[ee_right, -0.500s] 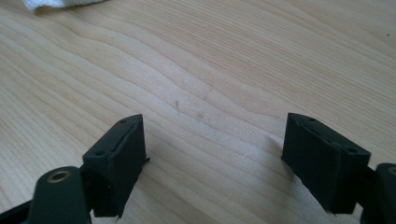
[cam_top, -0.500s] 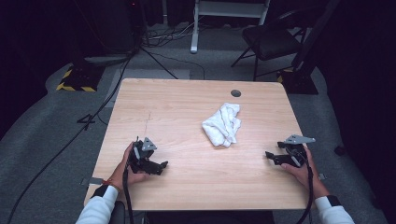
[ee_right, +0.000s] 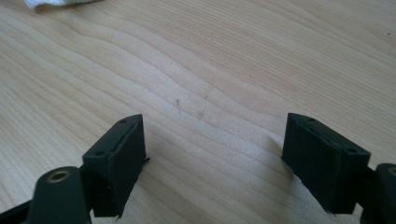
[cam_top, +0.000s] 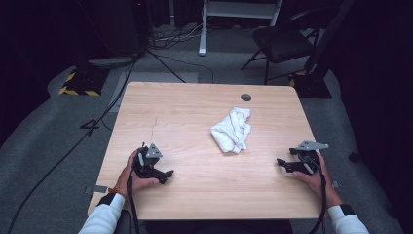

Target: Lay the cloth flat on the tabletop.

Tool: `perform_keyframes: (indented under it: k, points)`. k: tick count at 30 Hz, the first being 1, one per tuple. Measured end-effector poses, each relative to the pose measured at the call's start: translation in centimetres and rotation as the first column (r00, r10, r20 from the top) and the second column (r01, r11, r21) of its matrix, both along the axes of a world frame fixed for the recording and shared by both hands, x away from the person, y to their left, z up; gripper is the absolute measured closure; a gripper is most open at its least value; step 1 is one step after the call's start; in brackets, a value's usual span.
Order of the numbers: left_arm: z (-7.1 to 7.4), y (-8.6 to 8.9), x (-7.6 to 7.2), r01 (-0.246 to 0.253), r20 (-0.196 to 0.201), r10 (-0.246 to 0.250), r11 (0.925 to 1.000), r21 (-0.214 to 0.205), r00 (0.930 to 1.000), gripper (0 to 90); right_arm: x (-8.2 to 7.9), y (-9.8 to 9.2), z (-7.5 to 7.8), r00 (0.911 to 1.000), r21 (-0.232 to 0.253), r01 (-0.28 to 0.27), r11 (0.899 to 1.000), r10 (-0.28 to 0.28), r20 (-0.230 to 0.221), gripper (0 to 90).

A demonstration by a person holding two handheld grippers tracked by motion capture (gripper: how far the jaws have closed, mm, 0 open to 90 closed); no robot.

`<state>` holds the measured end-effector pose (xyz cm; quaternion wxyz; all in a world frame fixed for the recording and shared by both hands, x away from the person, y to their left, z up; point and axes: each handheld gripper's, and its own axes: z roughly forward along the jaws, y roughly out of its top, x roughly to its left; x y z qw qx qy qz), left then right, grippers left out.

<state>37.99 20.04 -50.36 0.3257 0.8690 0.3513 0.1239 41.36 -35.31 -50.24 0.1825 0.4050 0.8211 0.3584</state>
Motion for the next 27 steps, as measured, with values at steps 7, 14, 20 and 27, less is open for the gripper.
perform_keyframes:
  k: [7, 14, 20, 27]
  points:
    - [0.2, 0.0, -0.1, 0.01, 0.013, -0.01, 0.9997, -0.021, 0.9999, 15.0, 0.3, 0.5, 0.3, 0.9998, -0.005, -0.021, 1.0, 0.021, 0.004, 26.4]
    - [0.1, -0.6, 0.3, 0.016, 0.012, -0.016, 0.9995, -0.026, 0.9998, 10.6, 0.8, 3.8, 2.1, 0.9925, -0.001, -0.113, 0.994, 0.113, 0.046, 32.8]
    - [0.0, -1.7, 1.2, 0.034, 0.014, -0.034, 0.9992, -0.023, 0.9993, 5.6, 1.8, 7.4, 2.7, 0.9796, 0.002, -0.191, 0.982, 0.19, 0.065, 36.2]
    - [0.0, -1.7, 1.3, 0.037, 0.017, -0.037, 0.9991, -0.017, 0.9992, 5.4, 2.9, 11.7, 3.0, 0.9604, 0.001, -0.269, 0.963, 0.268, 0.076, 35.1]
